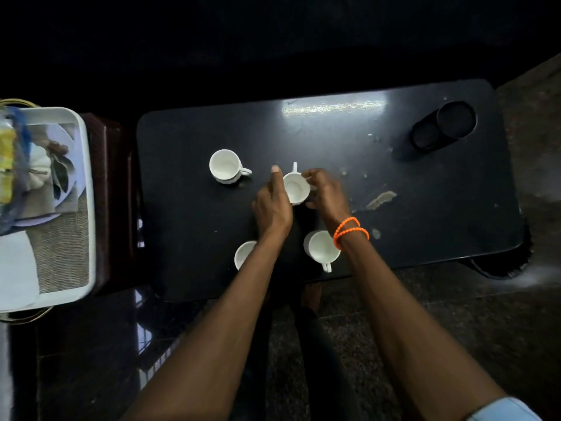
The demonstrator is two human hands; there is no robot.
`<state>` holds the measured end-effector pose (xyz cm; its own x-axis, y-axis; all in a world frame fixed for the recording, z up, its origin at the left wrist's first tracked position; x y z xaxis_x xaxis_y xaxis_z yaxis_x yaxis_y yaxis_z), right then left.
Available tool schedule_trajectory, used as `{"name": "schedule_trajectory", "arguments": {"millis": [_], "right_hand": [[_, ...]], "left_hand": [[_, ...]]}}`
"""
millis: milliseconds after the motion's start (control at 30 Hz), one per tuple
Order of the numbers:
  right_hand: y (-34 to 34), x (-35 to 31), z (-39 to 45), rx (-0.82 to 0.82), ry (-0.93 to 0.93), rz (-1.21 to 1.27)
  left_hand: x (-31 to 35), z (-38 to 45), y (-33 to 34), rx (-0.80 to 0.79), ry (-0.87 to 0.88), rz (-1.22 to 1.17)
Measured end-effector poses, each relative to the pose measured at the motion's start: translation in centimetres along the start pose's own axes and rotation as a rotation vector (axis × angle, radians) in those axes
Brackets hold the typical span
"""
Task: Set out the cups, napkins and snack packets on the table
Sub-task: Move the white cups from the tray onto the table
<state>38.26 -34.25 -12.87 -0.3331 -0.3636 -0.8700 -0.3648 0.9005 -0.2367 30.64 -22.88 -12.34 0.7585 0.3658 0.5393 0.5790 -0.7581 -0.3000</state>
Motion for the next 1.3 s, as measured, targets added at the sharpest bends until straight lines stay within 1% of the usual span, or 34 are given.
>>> {"name": "schedule_trajectory", "arguments": {"millis": [67, 267, 400, 500, 567, 633, 700, 767, 800, 833, 933, 967, 1000, 1033, 1067, 1133, 1200, 1233, 1300], "right_hand": [[-0.4, 0.1, 0.7, 0.018, 0.029, 0.029], [-1.3, 0.8, 2.1, 0.038, 0.077, 0.067], [-1.6, 1.2, 2.2, 0.063, 0.051, 0.085], [-1.9, 1.1, 2.3, 0.087, 0.016, 0.053], [-2.0, 0.7, 2.3, 0.109, -0.019, 0.019], [-2.0, 0.0, 2.0, 0.173, -0.090, -0.077], [-1.9, -1.2, 1.0, 0.287, -0.205, -0.236], [-0.8, -2.6, -0.2, 0.352, -0.344, -0.285], [0.2, -2.8, -0.4, 0.332, -0.368, -0.271], [1.4, -2.6, -0.5, 0.274, -0.341, -0.235], [6.2, -0.6, -0.5, -0.017, -0.101, -0.124], [7.7, 0.1, -0.6, -0.100, -0.058, -0.125], [9.1, 0.6, -0.7, -0.165, -0.046, -0.149], [10.2, 0.9, -0.7, -0.209, -0.040, -0.178], [11.1, 1.0, -0.8, -0.233, -0.035, -0.202], [12.4, 0.7, -0.6, -0.254, -0.045, -0.232], [13.1, -0.2, -0.3, -0.254, -0.080, -0.244], [13.3, -0.5, -0.1, -0.246, -0.095, -0.235], [13.3, -1.1, 0.3, -0.223, -0.123, -0.217]], "left_hand": [[0.3, 0.0, 0.9, 0.011, -0.006, -0.009], [0.6, 0.1, 2.3, -0.026, -0.014, -0.028], [0.3, 0.3, 2.8, -0.030, -0.015, -0.018], [0.1, 0.6, 3.4, -0.049, -0.020, -0.042], [0.0, 0.9, 3.5, -0.051, -0.027, -0.028], [0.2, 1.0, 3.0, -0.033, -0.011, 0.007], [0.8, 1.1, 1.7, 0.009, 0.042, -0.005], [2.0, 1.5, -0.6, 0.048, 0.128, -0.062], [2.8, 1.9, -2.0, 0.065, 0.184, -0.082], [3.6, 2.2, -3.4, 0.092, 0.250, -0.081], [5.6, 3.5, -7.6, 0.244, 0.436, 0.027], [6.1, 4.1, -8.7, 0.286, 0.484, 0.080], [6.6, 4.9, -9.5, 0.299, 0.523, 0.134], [6.9, 5.9, -10.0, 0.275, 0.533, 0.185], [6.9, 7.0, -10.2, 0.220, 0.506, 0.228], [6.2, 8.9, -10.4, 0.078, 0.375, 0.281], [4.9, 9.7, -10.6, -0.038, 0.226, 0.248], [4.4, 9.7, -10.9, -0.053, 0.178, 0.196], [3.3, 9.5, -11.6, -0.011, 0.118, 0.089]]}}
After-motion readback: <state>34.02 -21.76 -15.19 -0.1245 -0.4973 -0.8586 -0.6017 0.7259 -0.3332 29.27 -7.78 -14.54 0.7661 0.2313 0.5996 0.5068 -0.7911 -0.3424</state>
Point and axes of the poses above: each hand's wrist, its own z-axis towards the middle knuckle, its own y-axis out of the palm, x = y × z, the point moved 6 cm from there along z, towards the middle knuckle, and after that the axes turned 14 degrees about -y, right-handed, at the moved point
